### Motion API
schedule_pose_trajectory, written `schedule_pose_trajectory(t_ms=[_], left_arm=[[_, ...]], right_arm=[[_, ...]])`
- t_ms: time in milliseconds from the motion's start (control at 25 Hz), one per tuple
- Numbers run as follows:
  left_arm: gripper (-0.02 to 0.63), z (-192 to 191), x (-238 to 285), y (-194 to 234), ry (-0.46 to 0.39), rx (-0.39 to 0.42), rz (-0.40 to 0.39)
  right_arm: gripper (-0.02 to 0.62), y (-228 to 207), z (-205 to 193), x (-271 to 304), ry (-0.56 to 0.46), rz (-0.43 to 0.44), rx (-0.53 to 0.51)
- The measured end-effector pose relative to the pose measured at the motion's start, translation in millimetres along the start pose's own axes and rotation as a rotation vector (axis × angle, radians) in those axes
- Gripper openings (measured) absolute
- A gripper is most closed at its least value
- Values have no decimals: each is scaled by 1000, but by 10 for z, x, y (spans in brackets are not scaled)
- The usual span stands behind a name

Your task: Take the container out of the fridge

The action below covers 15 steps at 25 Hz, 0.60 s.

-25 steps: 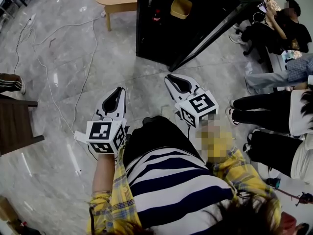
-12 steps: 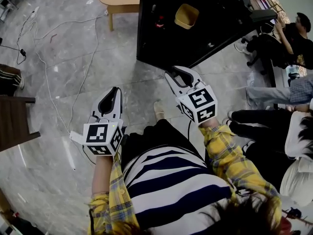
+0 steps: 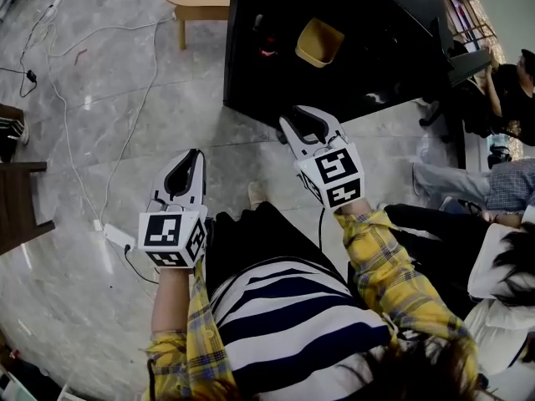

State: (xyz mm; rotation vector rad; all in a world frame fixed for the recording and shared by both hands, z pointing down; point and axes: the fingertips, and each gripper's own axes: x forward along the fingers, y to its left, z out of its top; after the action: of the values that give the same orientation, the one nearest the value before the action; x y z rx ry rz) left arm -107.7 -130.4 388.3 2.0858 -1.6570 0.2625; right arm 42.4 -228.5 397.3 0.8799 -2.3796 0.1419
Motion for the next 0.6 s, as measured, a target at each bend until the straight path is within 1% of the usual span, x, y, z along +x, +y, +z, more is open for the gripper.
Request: schedule_pose_trajectory(t_ms=[120, 240, 400, 600], left_arm=[[37, 13, 184, 15, 11, -3, 7], [37, 5, 351, 8, 23, -5, 12], [37, 13, 547, 9, 30, -7, 21], [37, -29, 759, 42, 40, -32, 38]], right_arm=[[98, -195, 2, 164, 23, -18, -52], [98, -386, 19, 313, 41, -32, -75], [98, -689, 37, 499, 59, -73, -107], [100, -984, 9, 694, 88, -122, -157]])
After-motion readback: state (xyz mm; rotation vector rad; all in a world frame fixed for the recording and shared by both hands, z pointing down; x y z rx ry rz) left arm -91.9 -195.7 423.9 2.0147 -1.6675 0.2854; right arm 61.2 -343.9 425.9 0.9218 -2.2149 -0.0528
